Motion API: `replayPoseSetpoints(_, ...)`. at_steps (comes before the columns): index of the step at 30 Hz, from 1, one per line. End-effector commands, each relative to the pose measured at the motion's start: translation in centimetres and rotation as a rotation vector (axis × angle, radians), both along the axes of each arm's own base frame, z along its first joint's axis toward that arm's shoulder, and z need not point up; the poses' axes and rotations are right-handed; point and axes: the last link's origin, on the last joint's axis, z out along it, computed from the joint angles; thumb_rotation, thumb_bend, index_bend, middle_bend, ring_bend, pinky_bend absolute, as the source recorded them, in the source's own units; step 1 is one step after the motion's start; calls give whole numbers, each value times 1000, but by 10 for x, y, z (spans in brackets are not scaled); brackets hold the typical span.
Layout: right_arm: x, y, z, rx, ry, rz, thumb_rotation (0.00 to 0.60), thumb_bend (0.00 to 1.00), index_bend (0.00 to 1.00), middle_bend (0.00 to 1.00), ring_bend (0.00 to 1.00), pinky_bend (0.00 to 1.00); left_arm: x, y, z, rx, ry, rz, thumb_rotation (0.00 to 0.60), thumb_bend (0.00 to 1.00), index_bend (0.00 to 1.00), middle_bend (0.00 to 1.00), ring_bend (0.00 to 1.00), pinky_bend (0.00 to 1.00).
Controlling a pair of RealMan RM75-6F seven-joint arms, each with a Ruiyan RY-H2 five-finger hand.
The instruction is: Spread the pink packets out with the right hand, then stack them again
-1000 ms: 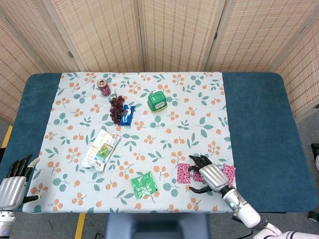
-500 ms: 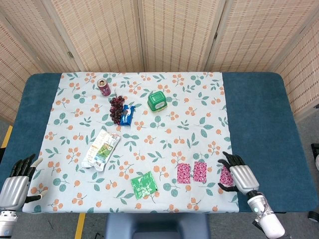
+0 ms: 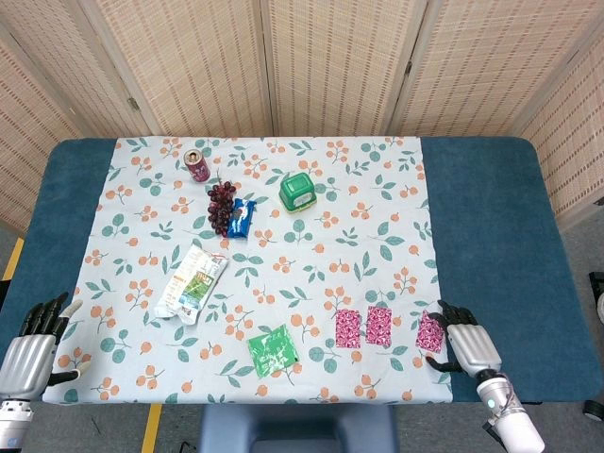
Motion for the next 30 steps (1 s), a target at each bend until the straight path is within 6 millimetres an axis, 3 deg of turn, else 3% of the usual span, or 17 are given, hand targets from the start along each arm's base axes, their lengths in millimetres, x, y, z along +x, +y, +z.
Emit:
replayPoseSetpoints(1,-1,-2,1,-12,10,-6,449,305,153,0,0,0,0,0,0,-1,-1,-1,600,169,141,0,29,0)
replayPoseSetpoints(30,-6,-14,-11,-12,29,-35,446,305,152,0,0,0,-4,1,-2,-8,1,13,600,169,141,0,29,0)
